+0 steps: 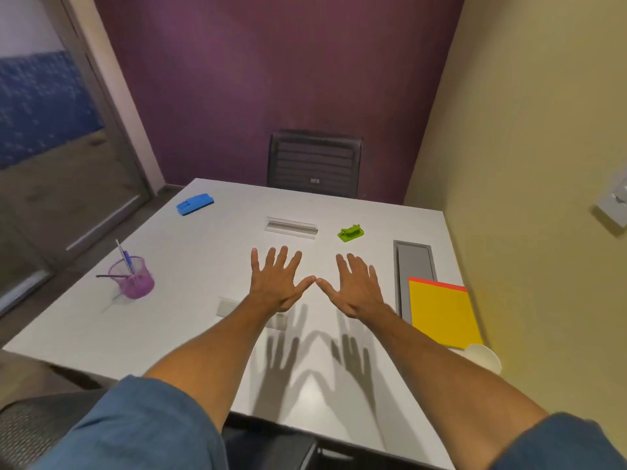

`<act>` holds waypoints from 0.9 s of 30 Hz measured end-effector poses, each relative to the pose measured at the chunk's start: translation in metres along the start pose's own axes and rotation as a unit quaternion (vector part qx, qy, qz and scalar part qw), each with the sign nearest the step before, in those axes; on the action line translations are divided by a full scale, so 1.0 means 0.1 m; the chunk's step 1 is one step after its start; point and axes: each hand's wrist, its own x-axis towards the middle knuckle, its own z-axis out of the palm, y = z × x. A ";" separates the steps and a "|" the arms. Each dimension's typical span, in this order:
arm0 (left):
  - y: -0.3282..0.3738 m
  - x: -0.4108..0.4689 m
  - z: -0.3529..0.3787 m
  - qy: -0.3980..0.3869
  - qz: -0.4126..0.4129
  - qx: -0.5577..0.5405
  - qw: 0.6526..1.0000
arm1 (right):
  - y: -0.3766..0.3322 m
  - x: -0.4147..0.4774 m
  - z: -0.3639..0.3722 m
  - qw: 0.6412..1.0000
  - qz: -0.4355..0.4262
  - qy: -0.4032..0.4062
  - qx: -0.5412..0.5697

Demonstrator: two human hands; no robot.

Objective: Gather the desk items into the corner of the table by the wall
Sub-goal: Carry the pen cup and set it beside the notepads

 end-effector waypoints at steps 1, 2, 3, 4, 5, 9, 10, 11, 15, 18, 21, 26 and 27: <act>-0.18 -0.12 -0.03 0.000 -0.009 0.004 1.000 | -0.20 -0.05 0.03 1.000 -0.007 0.001 0.002; -0.37 -0.24 -0.06 0.000 -0.017 0.006 1.000 | -0.40 -0.10 0.06 1.000 -0.015 0.002 0.004; -0.52 -0.34 -0.08 0.000 -0.025 0.007 1.000 | -0.57 -0.15 0.09 1.000 -0.021 0.001 0.005; -0.71 -0.47 -0.11 -0.001 -0.031 0.010 0.999 | -0.78 -0.21 0.13 1.000 -0.029 0.000 0.007; -0.88 -0.61 -0.14 -0.002 -0.035 0.013 0.999 | -0.98 -0.28 0.16 0.999 -0.037 0.000 0.008; -1.52 -1.13 -0.24 -0.004 -0.056 0.017 0.998 | -1.72 -0.51 0.29 0.998 -0.068 -0.004 -0.002; -1.66 -1.26 -0.26 -0.004 -0.066 0.016 0.998 | -1.90 -0.55 0.32 0.997 -0.074 -0.008 -0.007; -1.81 -1.37 -0.28 -0.005 -0.077 0.014 0.997 | -2.08 -0.59 0.34 0.997 -0.081 -0.012 -0.013; -2.33 -1.77 -0.31 0.010 -0.110 0.006 0.994 | -2.69 -0.68 0.44 0.993 -0.109 -0.024 -0.022; -2.65 -2.00 -0.31 0.023 -0.129 -0.006 0.991 | -3.05 -0.72 0.51 0.991 -0.129 -0.033 -0.024; -2.89 -2.16 -0.29 0.025 -0.148 -0.007 0.989 | -3.33 -0.71 0.60 0.988 -0.147 -0.041 -0.028; -3.25 -2.18 -0.18 0.010 -0.169 -0.001 0.986 | -3.63 -0.61 0.77 0.984 -0.167 -0.052 -0.035; -3.32 -2.16 -0.15 0.007 -0.172 0.000 0.985 | -3.67 -0.57 0.82 0.984 -0.168 -0.055 -0.037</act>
